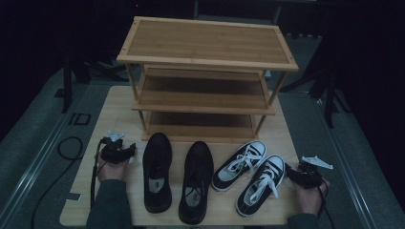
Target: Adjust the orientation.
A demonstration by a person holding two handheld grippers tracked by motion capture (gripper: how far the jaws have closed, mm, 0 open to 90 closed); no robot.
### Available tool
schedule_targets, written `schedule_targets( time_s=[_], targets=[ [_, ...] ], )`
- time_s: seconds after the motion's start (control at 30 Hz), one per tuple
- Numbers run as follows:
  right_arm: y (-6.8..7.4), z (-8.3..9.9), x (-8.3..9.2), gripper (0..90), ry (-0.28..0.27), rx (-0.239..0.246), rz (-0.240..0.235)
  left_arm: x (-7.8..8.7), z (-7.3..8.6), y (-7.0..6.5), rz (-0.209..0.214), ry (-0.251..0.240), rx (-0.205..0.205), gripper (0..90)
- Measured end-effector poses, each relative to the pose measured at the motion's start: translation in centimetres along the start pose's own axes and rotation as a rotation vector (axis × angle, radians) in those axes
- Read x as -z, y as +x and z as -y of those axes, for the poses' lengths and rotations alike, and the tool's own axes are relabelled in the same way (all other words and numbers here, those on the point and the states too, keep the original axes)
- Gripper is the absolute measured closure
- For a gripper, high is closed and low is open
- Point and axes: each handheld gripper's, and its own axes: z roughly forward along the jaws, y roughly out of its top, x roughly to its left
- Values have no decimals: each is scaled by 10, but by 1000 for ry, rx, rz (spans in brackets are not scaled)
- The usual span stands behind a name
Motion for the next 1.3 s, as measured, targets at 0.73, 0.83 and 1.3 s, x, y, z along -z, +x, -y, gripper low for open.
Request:
schedule_targets(
  time_s=[0.73,0.83,1.3],
  targets=[
    [0,0,0,383,0,0,-1,5,-5,6,-18,47,31,575],
    [0,0,0,383,0,0,0,7,-5,6,-14,47,24,575],
    [0,0,0,383,0,0,0,33,-15,2,70,96,-59,566]
  ],
)
